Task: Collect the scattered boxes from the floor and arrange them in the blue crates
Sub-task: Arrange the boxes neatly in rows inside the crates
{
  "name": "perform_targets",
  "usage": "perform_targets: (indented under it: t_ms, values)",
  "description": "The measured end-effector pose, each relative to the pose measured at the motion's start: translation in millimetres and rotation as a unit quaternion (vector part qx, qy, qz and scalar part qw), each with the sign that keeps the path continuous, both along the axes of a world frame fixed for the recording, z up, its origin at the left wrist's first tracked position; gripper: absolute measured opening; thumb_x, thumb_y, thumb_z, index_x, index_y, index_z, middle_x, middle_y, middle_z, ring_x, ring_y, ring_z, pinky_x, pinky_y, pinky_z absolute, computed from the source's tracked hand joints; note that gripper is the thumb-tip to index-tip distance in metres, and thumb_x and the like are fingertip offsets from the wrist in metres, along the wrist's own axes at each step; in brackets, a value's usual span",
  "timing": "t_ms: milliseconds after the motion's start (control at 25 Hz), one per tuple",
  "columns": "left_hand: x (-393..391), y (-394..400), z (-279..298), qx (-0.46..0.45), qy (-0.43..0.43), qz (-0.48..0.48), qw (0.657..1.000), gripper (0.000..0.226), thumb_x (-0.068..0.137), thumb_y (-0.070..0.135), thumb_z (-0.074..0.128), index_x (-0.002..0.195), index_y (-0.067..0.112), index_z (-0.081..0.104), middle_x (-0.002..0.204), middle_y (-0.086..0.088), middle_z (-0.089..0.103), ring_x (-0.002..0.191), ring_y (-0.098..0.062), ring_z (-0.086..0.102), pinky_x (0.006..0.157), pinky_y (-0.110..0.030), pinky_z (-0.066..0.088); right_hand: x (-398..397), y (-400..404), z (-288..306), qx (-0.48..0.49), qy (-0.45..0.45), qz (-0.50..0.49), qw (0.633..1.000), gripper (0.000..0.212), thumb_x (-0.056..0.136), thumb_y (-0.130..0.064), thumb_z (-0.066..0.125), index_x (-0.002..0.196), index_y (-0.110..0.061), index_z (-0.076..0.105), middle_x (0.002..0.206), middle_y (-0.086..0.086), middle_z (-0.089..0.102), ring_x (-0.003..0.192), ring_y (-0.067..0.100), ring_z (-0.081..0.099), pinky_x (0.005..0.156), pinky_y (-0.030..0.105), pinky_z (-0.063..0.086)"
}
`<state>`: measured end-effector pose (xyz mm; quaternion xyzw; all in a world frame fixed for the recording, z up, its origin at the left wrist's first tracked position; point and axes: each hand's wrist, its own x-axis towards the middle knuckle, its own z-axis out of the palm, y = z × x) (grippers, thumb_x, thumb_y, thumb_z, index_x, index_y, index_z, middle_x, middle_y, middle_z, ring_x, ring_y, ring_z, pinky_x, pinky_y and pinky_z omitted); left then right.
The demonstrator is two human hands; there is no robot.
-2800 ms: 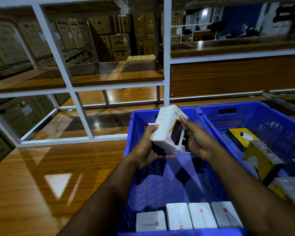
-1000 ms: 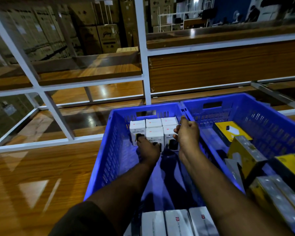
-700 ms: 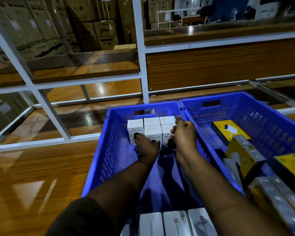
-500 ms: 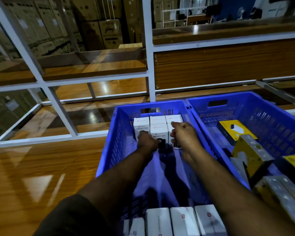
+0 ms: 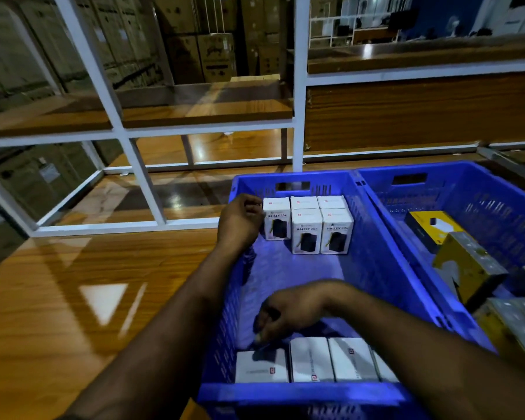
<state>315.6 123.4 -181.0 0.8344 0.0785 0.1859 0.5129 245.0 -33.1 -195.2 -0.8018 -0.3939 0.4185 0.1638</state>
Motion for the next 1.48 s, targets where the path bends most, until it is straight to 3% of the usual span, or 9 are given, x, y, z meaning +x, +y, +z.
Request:
perform_targets:
  t_ms: [320, 440, 560, 840, 960, 1040, 1240, 1320, 1480]
  values:
    - [-13.2, -8.6, 1.4, 0.027, -0.008, -0.009, 1.0, 0.016, 0.083, 0.013, 0.06, 0.094, 0.022, 0.067, 0.083, 0.003, 0.07, 0.075, -0.02, 0.067, 0.07, -0.03, 0.053, -31.3, 20.7, -19.5, -0.046, 0.061, 0.018, 0.997, 0.047, 0.092, -0.038, 0.065, 0.127, -0.009, 0.053, 0.096, 0.002, 0.057, 0.085, 0.017, 0.052, 0.072, 0.033, 0.045]
    - [-11.8, -11.5, -1.1, 0.031, -0.007, -0.009, 0.999, 0.02, 0.079, 0.02, 0.055, 0.093, 0.024, 0.068, 0.083, 0.003, 0.071, 0.077, -0.024, 0.069, 0.068, -0.033, 0.053, -34.7, 27.3, -22.0, -0.004, 0.081, -0.016, 0.997, 0.04, 0.089, -0.046, 0.064, 0.114, -0.016, 0.056, 0.097, 0.006, 0.055, 0.084, 0.022, 0.049, 0.072, 0.041, 0.044]
    - [-10.7, -10.5, -2.4, 0.024, -0.01, -0.014, 1.0, 0.017, 0.083, 0.014, 0.059, 0.095, 0.022, 0.068, 0.083, 0.002, 0.071, 0.07, -0.015, 0.063, 0.067, -0.029, 0.051, -37.4, 30.6, -22.9, 0.015, 0.101, -0.019, 0.995, 0.024, 0.092, -0.029, 0.067, 0.11, -0.031, 0.052, 0.095, 0.004, 0.054, 0.084, 0.023, 0.048, 0.071, 0.041, 0.042]
    - [-11.3, -8.6, -2.7, -0.005, -0.017, -0.027, 0.999, 0.015, 0.085, 0.009, 0.061, 0.096, 0.018, 0.067, 0.075, 0.005, 0.065, 0.061, -0.008, 0.057, 0.065, -0.026, 0.047, -20.6, 22.0, 5.5, 0.11, -0.039, 0.007, 0.993, 0.028, 0.096, -0.004, 0.05, 0.116, -0.014, 0.067, 0.11, 0.005, 0.068, 0.083, 0.004, 0.06, 0.077, 0.022, 0.047]
    - [-13.7, -9.9, -0.1, -0.011, -0.01, -0.032, 0.999, 0.015, 0.087, 0.009, 0.061, 0.099, 0.016, 0.067, 0.077, 0.004, 0.067, 0.061, -0.007, 0.057, 0.065, -0.025, 0.046, -16.3, 15.6, 11.1, 0.095, -0.102, -0.013, 0.99, 0.024, 0.102, -0.03, 0.049, 0.113, -0.013, 0.063, 0.111, 0.003, 0.064, 0.088, 0.012, 0.054, 0.075, 0.027, 0.04]
    - [-15.3, -10.0, 2.3, -0.009, -0.006, -0.031, 0.999, 0.014, 0.087, 0.011, 0.063, 0.099, 0.017, 0.066, 0.078, 0.005, 0.067, 0.063, -0.008, 0.059, 0.068, -0.028, 0.052, -18.6, 12.8, 8.7, 0.031, -0.06, -0.028, 0.997, 0.044, 0.094, -0.055, 0.053, 0.119, -0.018, 0.054, 0.115, 0.001, 0.06, 0.093, 0.013, 0.051, 0.076, 0.026, 0.039]
    - [-15.8, -8.7, 1.7, -0.026, -0.006, -0.04, 0.999, 0.013, 0.087, 0.006, 0.065, 0.098, 0.014, 0.066, 0.076, 0.002, 0.067, 0.059, -0.006, 0.057, 0.067, -0.023, 0.048, -0.9, -3.4, 8.7, 0.034, -0.096, -0.084, 0.991, 0.053, 0.088, -0.039, 0.071, 0.131, -0.02, 0.045, 0.094, -0.018, 0.05, 0.091, 0.012, 0.049, 0.061, 0.009, 0.036]
    - [-17.5, -9.3, 1.5, -0.037, -0.003, -0.046, 0.998, 0.014, 0.087, 0.005, 0.066, 0.098, 0.013, 0.066, 0.08, -0.004, 0.069, 0.06, -0.008, 0.057, 0.065, -0.024, 0.046, 19.7, -13.5, 10.3, 0.115, -0.048, -0.234, 0.964, 0.059, 0.082, -0.042, 0.076, 0.129, -0.02, 0.049, 0.103, -0.013, 0.056, 0.092, 0.01, 0.055, 0.066, 0.013, 0.041]
    - [-19.7, -11.0, 1.9, -0.014, 0.026, -0.075, 0.997, 0.01, 0.091, 0.012, 0.066, 0.1, 0.017, 0.067, 0.086, -0.002, 0.07, 0.068, -0.011, 0.062, 0.067, -0.03, 0.052, 55.4, -33.7, 19.9, 0.255, 0.053, -0.508, 0.821, 0.06, 0.076, -0.041, 0.081, 0.124, -0.019, 0.053, 0.113, 0.004, 0.069, 0.098, 0.021, 0.067, 0.075, 0.034, 0.058]
